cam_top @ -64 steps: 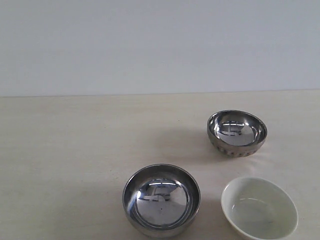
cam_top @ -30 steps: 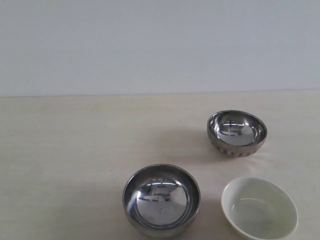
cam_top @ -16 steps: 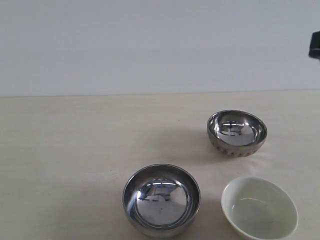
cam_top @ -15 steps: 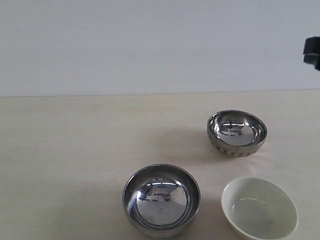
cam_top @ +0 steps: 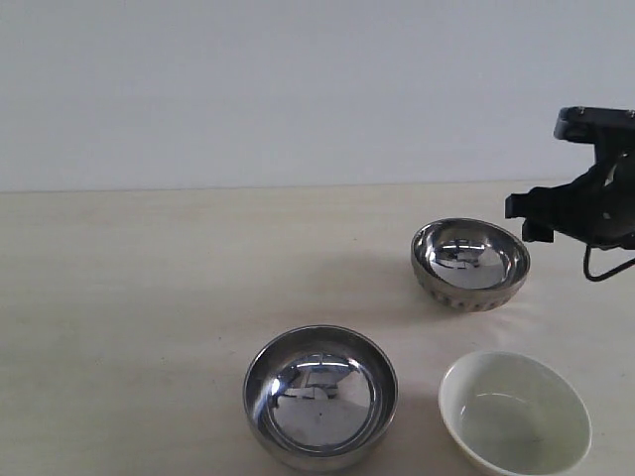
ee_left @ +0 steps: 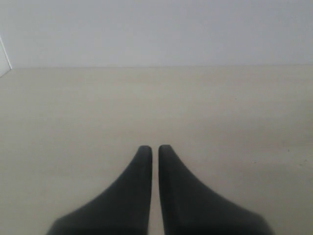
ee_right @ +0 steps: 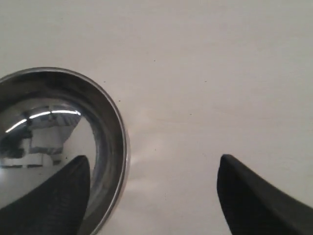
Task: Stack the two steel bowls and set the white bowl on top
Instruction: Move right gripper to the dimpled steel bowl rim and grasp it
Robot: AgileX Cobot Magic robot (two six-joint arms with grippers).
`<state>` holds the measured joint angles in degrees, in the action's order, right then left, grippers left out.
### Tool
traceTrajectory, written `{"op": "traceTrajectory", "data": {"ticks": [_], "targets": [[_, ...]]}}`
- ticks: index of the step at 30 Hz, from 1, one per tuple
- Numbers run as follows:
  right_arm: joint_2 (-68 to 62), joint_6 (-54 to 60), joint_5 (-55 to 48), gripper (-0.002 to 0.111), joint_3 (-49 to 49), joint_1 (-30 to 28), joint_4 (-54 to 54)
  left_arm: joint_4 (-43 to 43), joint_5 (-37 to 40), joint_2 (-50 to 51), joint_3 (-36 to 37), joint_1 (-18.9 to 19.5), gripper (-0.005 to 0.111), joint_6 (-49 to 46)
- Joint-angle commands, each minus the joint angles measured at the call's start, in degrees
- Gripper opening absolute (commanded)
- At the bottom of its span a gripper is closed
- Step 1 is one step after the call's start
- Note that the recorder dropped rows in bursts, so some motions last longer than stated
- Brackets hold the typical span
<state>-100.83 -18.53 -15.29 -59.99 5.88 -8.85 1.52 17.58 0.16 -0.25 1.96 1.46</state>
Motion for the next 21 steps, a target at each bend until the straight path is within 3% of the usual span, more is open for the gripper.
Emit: {"op": "traceTrajectory", "data": {"ticks": [1, 14, 17, 21], "targets": [[-5.7, 0.9, 1.8, 0.066, -3.5, 0.0, 0.0, -0.4, 0.0, -0.2, 0.2, 0.2, 0.004, 0.7], [-15.4, 1.1, 4.5, 0.065, -8.3, 2.1, 0.8, -0.4, 0.0, -0.2, 0.2, 0.2, 0.004, 0.7], [-16.5, 1.1, 4.5, 0.056, -9.0, 3.4, 0.8, -0.4, 0.0, -0.2, 0.2, 0.2, 0.004, 0.7], [-16.9, 1.1, 4.3, 0.036, -8.9, 4.0, 0.8, -0.4, 0.0, -0.2, 0.2, 0.2, 0.004, 0.7]]}}
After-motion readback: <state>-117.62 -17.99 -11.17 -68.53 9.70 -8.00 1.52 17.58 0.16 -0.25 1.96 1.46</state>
